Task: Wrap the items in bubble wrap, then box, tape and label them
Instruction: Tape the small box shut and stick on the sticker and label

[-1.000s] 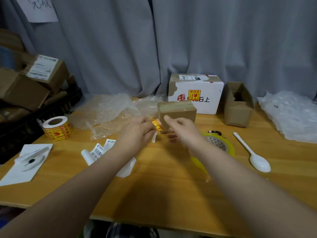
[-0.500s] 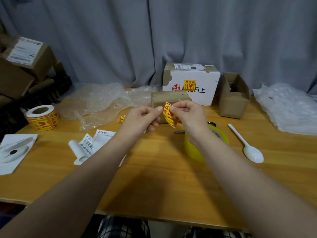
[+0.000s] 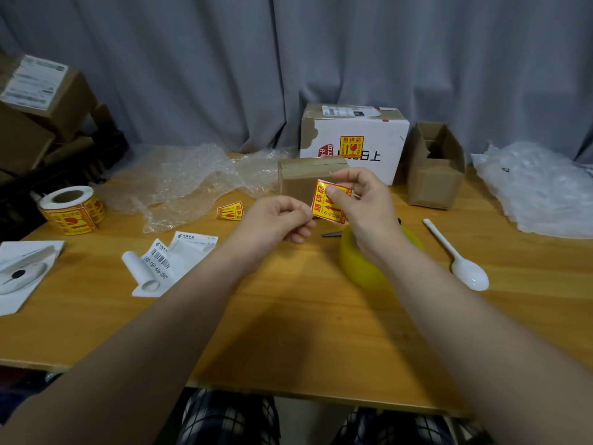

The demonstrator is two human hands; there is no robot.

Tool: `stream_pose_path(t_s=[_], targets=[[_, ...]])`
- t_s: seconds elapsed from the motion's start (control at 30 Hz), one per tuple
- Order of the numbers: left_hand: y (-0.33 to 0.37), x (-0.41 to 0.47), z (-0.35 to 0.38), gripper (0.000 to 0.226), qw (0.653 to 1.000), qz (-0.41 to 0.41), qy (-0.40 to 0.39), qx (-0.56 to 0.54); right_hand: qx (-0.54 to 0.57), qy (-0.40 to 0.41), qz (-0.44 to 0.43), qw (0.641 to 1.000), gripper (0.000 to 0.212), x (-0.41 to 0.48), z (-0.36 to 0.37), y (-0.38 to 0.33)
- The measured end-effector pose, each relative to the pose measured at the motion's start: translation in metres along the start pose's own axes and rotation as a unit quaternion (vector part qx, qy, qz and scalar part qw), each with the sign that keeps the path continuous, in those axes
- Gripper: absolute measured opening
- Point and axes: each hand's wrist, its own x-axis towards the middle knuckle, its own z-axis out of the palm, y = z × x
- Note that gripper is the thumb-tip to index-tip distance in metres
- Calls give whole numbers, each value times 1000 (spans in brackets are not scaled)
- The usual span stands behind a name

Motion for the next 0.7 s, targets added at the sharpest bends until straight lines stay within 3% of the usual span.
stream_pose_path(t_s=[0.1, 0.23, 0.47, 0.7], targets=[[0, 0, 1, 12, 1000, 13, 11, -4, -21, -11, 4, 1000, 26, -1, -1, 0], [4, -1, 2, 14, 999, 25, 30, -11, -197, 17, -99, 975, 31, -1, 0, 2], [5, -1, 0, 6, 998, 43, 48, -11, -253, -44, -148, 955, 10, -5, 0, -3], [2, -1, -1, 14, 995, 59, 56, -52, -314, 14, -246, 917, 22, -9, 3, 4]])
